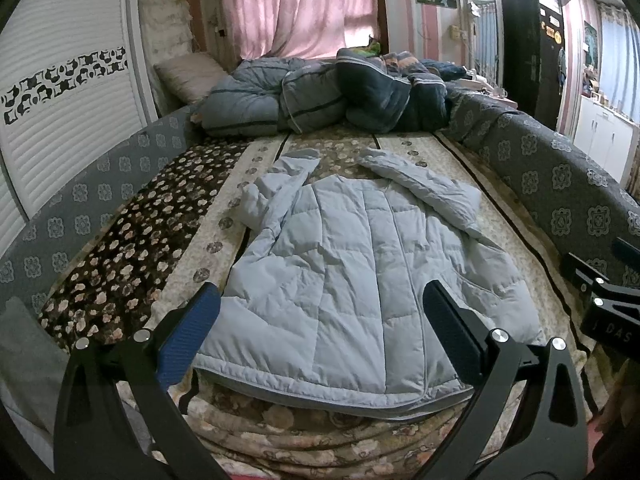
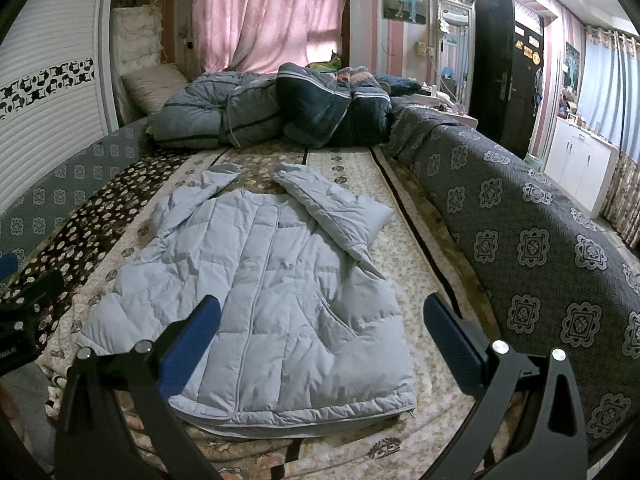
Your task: Fold large clothes
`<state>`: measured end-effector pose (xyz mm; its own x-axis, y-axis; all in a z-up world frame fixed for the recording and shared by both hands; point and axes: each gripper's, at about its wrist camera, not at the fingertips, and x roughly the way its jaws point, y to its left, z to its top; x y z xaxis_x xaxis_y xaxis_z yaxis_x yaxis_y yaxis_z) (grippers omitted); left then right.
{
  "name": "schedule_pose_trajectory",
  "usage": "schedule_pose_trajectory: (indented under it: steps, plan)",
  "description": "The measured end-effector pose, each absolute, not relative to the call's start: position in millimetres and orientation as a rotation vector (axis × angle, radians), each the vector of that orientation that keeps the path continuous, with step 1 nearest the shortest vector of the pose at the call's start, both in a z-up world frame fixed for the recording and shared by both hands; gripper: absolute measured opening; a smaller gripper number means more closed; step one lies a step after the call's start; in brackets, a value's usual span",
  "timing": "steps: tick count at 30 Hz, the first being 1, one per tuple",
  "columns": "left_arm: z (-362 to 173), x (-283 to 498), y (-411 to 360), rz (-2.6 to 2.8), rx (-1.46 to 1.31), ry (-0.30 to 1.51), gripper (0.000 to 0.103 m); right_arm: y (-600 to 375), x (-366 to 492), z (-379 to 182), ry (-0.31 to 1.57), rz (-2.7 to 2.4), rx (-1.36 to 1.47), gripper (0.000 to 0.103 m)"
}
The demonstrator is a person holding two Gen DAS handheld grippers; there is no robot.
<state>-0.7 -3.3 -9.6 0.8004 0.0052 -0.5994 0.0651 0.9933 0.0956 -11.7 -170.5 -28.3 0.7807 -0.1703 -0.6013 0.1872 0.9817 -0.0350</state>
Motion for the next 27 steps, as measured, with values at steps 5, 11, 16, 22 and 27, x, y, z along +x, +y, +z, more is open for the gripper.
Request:
schedule_pose_trajectory:
  steps: [5,11,16,22,27]
  plan:
    - [-11.5,-0.2,-2.9,-0.032,0.113,0.648,0.1,-170.5,-11.6,-29.0,0.646,-0.193,0.028,0.101]
    - [-12.2,0.5,-2.8,-0.03,0.113,0.648,0.1,-170.2,-11.6,-29.2,0.646,-0.193,0.028,0.101]
    - [-13.5,0.0,-2.9,-0.031,0.115,0.649,0.1,-170.4,-11.5,-29.1,0.646,-0.193,0.03,0.101]
    - [-15.2,1.2,-3.6,-0.032,0.115,0.657,0.1,-168.7,-10.9,-30.9,0.646,-0.191,0.032,0.101]
    - [-15.3,1.6,-3.7,-0.033,0.117,0.654,0.1,-168.7,-11.1,-30.6,0.646,-0.19,0.031,0.101]
